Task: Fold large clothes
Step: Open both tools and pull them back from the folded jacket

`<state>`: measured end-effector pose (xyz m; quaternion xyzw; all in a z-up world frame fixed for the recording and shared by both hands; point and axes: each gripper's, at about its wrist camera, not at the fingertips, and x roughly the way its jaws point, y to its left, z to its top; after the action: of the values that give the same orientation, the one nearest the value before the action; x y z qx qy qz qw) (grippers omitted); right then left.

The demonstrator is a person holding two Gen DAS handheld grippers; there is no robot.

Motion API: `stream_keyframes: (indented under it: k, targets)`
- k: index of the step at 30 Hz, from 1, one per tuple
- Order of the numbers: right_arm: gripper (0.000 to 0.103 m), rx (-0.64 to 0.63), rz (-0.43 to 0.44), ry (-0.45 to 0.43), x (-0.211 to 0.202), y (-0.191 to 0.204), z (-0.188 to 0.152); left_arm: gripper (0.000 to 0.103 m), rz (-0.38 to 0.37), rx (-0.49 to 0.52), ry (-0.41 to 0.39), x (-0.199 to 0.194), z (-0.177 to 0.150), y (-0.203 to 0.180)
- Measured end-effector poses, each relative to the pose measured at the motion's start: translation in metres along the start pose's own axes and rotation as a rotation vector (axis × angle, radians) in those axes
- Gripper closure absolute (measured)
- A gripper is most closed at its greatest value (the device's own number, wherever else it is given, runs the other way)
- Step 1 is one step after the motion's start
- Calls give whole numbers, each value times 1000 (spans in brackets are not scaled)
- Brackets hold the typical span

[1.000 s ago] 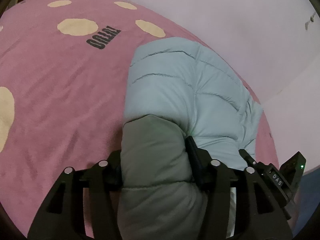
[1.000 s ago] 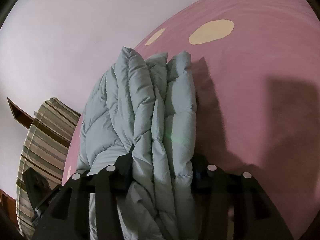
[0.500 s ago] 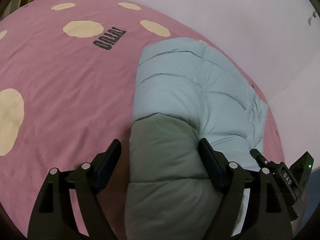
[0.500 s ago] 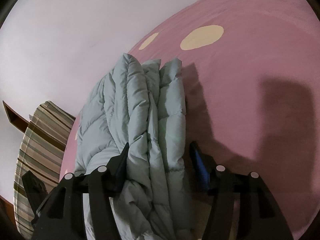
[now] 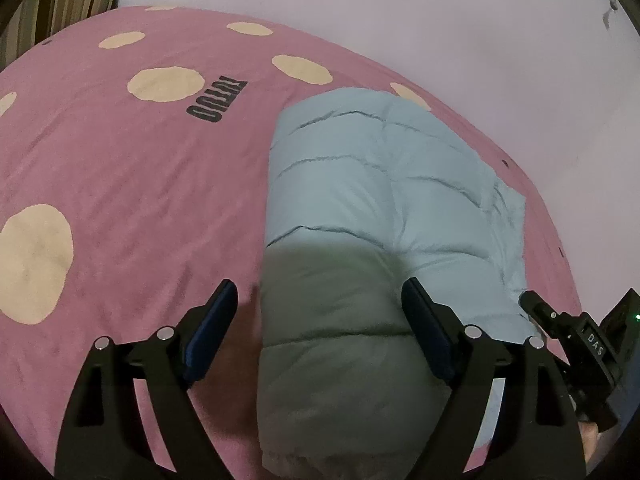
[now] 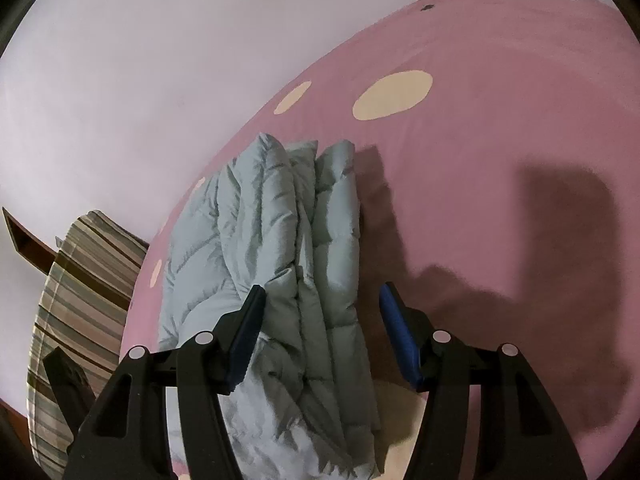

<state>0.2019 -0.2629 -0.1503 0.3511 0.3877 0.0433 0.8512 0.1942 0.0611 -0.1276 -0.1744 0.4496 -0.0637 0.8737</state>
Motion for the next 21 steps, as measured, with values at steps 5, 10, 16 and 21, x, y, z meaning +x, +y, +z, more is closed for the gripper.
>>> stream_keyframes:
  k: [5, 10, 16, 21]
  targets:
    - [44, -18, -12, -26, -12, 9, 4, 19, -4, 20, -22, -12, 6, -3]
    - [44, -60, -63, -55, -20, 24, 3, 19, 34, 61, -51, -21, 7, -7]
    - [44, -178, -180, -89, -24, 48, -1, 18, 113, 104, -82, -31, 5, -11]
    - [44, -243, -241, -92, -28, 59, -7, 17, 164, 135, -114, -41, -1, -15]
